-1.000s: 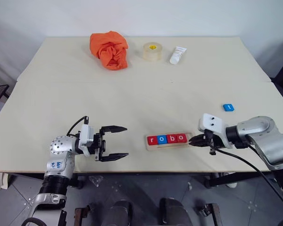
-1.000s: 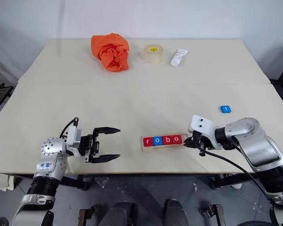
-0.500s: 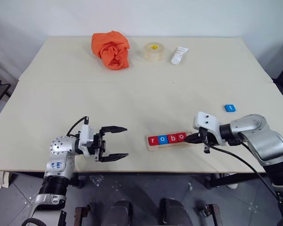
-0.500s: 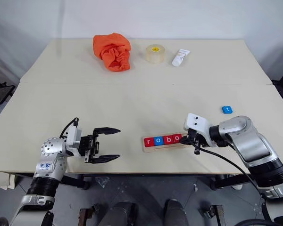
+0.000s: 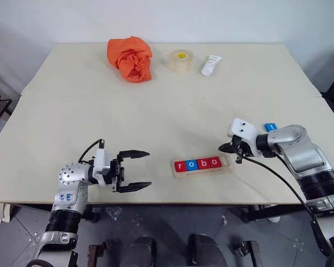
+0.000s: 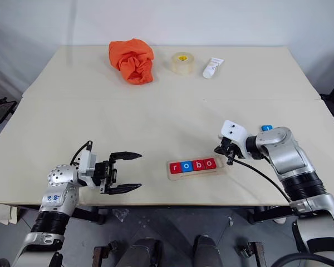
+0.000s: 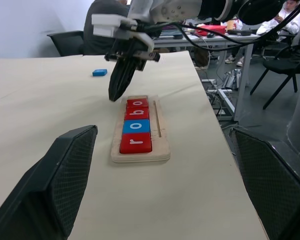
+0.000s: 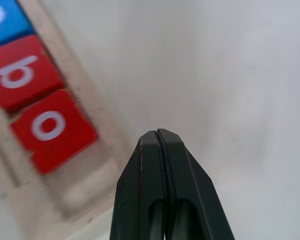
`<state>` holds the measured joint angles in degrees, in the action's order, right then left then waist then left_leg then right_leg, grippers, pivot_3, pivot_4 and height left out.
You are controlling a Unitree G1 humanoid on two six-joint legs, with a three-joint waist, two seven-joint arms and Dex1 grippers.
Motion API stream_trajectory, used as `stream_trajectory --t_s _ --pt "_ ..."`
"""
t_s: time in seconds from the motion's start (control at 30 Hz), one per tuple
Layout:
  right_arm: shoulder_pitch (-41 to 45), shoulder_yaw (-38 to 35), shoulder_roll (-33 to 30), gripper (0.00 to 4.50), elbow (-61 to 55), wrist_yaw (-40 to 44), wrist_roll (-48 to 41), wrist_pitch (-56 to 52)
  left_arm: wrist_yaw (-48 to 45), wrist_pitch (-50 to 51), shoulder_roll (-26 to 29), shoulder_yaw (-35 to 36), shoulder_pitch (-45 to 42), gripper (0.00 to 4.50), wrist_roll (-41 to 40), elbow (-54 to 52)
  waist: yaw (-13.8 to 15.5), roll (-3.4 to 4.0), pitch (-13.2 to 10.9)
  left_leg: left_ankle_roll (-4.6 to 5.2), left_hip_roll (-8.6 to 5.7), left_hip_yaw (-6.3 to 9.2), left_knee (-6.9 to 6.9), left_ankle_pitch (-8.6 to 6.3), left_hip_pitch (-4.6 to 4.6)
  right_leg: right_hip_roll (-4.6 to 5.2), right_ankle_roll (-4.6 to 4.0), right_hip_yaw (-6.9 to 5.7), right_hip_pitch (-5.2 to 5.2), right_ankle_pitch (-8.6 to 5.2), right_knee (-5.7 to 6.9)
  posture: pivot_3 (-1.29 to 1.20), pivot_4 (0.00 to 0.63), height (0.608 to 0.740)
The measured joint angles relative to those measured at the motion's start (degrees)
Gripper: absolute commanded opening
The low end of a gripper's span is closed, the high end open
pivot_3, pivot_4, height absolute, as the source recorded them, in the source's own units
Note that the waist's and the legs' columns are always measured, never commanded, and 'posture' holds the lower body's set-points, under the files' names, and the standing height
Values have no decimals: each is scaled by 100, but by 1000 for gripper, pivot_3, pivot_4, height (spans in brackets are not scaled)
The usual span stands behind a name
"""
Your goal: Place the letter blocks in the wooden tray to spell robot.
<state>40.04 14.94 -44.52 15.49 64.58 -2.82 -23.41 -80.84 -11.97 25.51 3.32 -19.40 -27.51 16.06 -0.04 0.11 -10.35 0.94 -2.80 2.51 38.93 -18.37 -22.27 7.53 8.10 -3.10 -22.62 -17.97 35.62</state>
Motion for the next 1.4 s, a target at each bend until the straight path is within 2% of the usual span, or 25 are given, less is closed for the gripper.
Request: stream_trajectory --t_s 0.47,0.67,0.77,0.9,1.13,1.17,1.4 --pt "-217 -59 -48 20 -376 224 73 -36 6 -23 1 1 49 4500 0 -56 -3 0 0 0 1 1 1 0 1 -1 0 -3 1 0 0 0 150 740" --pt "-307 -374 -47 20 -390 -66 33 -111 -3 -70 0 -1 -50 4500 1 42 2 0 0 0 -1 0 1 0 0 0 0 -3 0 0 1 0 150 740" --pt "-557 -859 -176 548 -607 -173 -176 -209 -10 -76 0 -1 -66 4500 1 70 22 0 0 0 -1 4 -1 0 -2 1 0 -5 1 0 0 0 150 740" --pt "-1360 -1619 -484 1869 -1048 -231 -572 -434 -44 -85 4 1 -101 4500 2 109 66 0 0 2 -1 4 -2 -1 -2 1 1 -6 6 0 -2 0 150 740" --pt "-2686 -3220 -598 4312 -1501 -650 -1118 -550 -166 -90 -19 -27 -351 4500 6 381 131 0 0 2 0 -5 2 -1 1 -1 1 -4 6 0 0 0 150 740" --pt "-2896 -3487 -599 4439 -1594 -659 -1249 -577 -189 -91 -18 -27 -395 4500 5 438 140 0 0 2 0 -5 1 -1 2 -1 1 -5 8 0 -1 0 150 740" --pt "-3996 -4934 -596 4439 -1685 -1054 -1512 -528 -375 -99 -43 -52 -628 4500 11 770 146 0 0 5 -2 -9 2 -1 3 0 2 -2 11 1 -3 0 150 740"
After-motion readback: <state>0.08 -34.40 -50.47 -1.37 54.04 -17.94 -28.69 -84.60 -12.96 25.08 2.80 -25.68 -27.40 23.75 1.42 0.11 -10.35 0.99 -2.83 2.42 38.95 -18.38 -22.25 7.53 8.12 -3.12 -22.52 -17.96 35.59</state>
